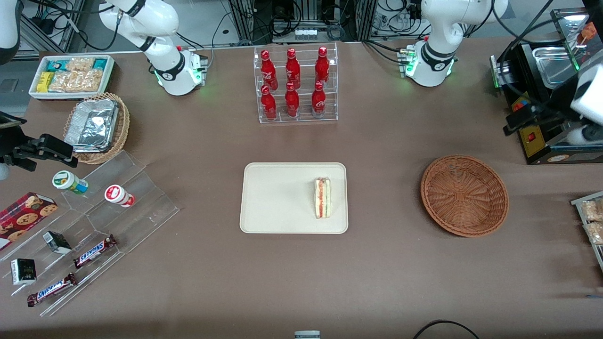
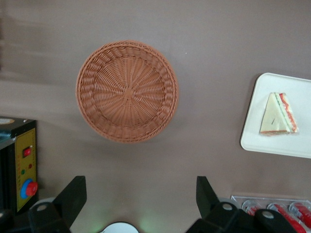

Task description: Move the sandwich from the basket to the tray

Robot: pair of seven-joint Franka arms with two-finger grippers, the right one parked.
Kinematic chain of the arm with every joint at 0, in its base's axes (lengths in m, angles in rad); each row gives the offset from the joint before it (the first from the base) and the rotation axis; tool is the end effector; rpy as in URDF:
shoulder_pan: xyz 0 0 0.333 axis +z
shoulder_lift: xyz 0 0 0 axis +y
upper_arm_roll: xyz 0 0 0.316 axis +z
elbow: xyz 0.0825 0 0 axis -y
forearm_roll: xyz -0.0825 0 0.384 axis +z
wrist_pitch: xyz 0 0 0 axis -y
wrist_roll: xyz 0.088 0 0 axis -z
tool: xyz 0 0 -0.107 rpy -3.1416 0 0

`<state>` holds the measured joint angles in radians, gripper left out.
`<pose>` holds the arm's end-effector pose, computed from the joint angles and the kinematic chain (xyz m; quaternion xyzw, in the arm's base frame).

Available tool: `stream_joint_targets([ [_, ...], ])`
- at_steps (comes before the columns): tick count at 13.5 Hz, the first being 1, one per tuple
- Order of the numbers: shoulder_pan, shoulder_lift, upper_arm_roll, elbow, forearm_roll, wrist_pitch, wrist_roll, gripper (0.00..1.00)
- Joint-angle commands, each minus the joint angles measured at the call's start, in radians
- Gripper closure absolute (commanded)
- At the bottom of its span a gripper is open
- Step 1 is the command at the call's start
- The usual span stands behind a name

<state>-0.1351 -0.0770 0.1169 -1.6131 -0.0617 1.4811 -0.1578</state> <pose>0.5208 -0.0140 0.6385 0.9967 0.0675 -0.0307 0.0327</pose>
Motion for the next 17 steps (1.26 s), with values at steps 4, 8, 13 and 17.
stream_joint_targets([
  [4,0.078,-0.202,-0.071,-0.182,0.045,-0.005,0.017,0.00],
  [8,0.146,-0.092,-0.140,-0.070,0.043,-0.033,0.009,0.00],
  [13,0.143,-0.069,-0.138,-0.053,0.034,-0.064,0.027,0.00],
  [17,0.131,-0.064,-0.131,-0.051,0.022,-0.065,0.138,0.00],
])
